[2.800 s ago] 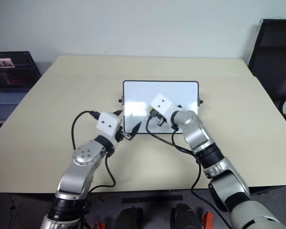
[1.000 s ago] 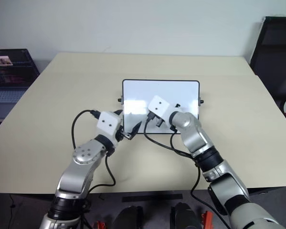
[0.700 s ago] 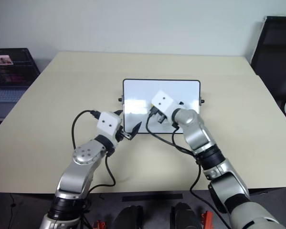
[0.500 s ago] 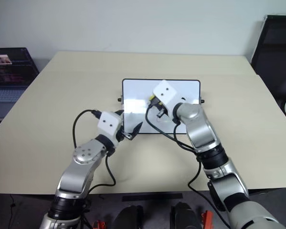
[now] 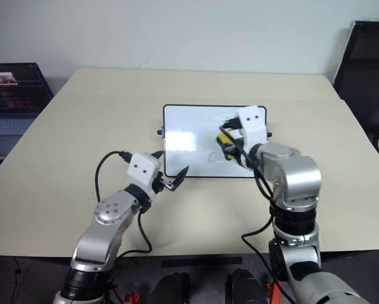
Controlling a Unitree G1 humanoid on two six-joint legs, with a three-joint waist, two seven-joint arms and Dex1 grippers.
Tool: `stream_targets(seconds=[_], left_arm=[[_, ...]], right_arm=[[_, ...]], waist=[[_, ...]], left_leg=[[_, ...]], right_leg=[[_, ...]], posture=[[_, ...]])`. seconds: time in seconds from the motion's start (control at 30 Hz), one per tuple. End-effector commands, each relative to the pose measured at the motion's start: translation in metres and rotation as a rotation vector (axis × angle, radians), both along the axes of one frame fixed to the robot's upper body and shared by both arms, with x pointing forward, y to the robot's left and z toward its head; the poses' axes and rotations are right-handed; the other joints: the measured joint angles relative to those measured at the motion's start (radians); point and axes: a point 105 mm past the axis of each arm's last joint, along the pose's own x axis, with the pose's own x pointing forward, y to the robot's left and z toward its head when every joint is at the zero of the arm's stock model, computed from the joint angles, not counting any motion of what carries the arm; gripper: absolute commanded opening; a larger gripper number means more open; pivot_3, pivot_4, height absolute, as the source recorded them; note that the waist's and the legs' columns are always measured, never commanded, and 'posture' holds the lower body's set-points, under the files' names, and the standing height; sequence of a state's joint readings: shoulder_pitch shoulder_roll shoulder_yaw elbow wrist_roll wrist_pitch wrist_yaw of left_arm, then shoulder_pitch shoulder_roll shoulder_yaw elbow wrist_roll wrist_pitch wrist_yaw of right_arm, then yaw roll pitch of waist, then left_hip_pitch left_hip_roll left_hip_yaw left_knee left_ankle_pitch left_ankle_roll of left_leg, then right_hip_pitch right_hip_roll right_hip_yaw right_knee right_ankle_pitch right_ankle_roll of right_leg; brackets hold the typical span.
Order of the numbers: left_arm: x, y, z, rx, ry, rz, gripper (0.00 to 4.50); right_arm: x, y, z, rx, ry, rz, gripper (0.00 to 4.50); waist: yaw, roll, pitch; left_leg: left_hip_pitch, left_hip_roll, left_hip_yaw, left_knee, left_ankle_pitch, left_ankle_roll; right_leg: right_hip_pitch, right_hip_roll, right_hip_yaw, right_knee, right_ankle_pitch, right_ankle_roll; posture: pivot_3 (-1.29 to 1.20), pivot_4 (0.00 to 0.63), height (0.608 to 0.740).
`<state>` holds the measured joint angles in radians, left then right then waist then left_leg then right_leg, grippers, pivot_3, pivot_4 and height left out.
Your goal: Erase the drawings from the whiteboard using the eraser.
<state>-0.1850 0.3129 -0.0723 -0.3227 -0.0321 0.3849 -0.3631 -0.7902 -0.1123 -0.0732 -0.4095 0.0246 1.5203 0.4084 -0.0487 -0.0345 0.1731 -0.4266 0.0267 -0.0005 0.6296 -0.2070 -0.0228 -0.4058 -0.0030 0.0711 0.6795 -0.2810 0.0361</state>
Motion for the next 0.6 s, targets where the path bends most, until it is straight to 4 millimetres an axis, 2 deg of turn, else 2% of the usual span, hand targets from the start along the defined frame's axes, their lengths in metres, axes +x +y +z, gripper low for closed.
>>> stream_targets(seconds=[0.03, 0.27, 0.5, 0.6], left_arm=[[-0.005, -0.006, 0.015, -0.016, -0.054, -0.030, 4.50], [-0.003, -0.010, 0.015, -0.013, -0.052, -0.057, 4.50], [-0.002, -0.017, 0.014, -0.007, -0.054, -0.085, 4.50], [-0.001, -0.016, 0.015, -0.002, -0.060, -0.077, 4.50]], right_arm=[[-0.001, -0.007, 0.007, 0.006, -0.041, -0.033, 0.97], [0.009, 0.000, 0.006, -0.113, -0.126, 0.005, 0.97], [0.028, 0.024, 0.011, -0.318, -0.320, 0.110, 0.97], [0.036, 0.030, 0.008, -0.349, -0.352, 0.125, 0.97]], waist=[[-0.001, 0.000, 0.000], [-0.005, 0.000, 0.000], [-0.008, 0.000, 0.000], [-0.008, 0.000, 0.000]], left_leg=[[0.000, 0.000, 0.000, 0.000, 0.000, 0.000], [0.000, 0.000, 0.000, 0.000, 0.000, 0.000], [0.000, 0.000, 0.001, 0.000, 0.000, 0.000], [0.000, 0.000, 0.001, 0.000, 0.000, 0.000]], right_leg=[[0.000, 0.000, 0.000, 0.000, 0.000, 0.000], [0.000, 0.000, 0.000, 0.000, 0.000, 0.000], [0.000, 0.001, 0.000, 0.000, 0.000, 0.000], [0.000, 0.001, 0.000, 0.000, 0.000, 0.000]], posture=[[0.00, 0.150, 0.740], [0.00, 0.150, 0.740], [0.00, 0.150, 0.740], [0.00, 0.150, 0.740]])
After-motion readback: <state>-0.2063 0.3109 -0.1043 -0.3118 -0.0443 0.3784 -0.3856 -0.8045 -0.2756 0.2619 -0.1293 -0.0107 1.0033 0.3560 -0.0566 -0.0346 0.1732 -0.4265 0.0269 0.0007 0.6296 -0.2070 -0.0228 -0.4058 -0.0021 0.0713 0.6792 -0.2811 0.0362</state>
